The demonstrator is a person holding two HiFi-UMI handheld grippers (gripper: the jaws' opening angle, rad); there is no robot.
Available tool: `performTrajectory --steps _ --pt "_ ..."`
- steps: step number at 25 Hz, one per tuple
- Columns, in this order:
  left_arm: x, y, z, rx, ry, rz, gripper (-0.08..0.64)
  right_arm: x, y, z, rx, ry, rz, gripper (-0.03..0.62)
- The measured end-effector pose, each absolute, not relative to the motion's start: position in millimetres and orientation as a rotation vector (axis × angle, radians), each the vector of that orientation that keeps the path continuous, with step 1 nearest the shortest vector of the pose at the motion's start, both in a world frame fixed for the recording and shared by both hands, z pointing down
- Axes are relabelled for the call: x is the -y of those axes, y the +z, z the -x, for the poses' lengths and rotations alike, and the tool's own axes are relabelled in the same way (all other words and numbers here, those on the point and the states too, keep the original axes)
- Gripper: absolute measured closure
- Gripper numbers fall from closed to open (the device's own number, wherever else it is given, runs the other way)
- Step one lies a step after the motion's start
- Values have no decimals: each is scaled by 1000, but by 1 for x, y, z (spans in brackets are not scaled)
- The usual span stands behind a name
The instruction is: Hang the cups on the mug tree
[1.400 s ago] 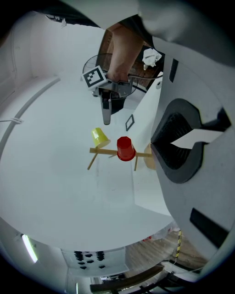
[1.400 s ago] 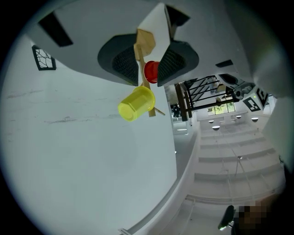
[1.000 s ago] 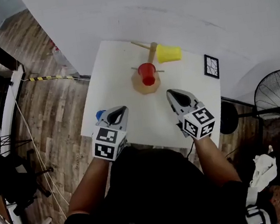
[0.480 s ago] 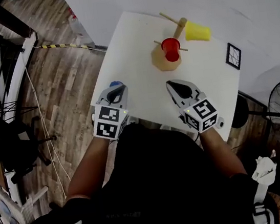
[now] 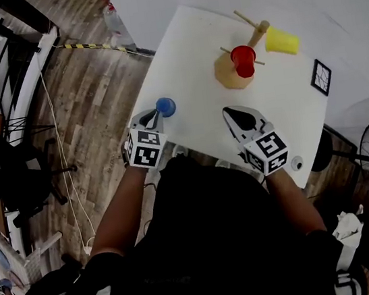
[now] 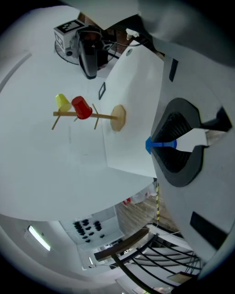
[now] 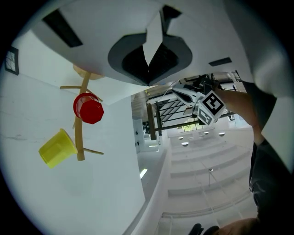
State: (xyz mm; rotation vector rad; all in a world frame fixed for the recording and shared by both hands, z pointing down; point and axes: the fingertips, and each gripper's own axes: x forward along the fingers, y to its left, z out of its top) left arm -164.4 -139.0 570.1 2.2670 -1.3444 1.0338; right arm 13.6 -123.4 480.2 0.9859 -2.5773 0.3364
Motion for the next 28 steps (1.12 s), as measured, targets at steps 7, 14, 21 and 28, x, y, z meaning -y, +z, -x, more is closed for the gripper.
performTrajectory --steps 7,14,21,28 --pt "154 609 160 1202 1164 -2284 372 129 483 -21 2548 341 -1035 584" --pt "168 628 156 1175 1243 -2262 302 130 485 -33 2522 365 -1088 584" --pt "172 640 155 1130 1266 -2255 306 127 486 -40 2503 375 -1124 584" --pt "180 621 153 1164 1251 -2310 319 126 483 -50 2490 365 -1155 584"
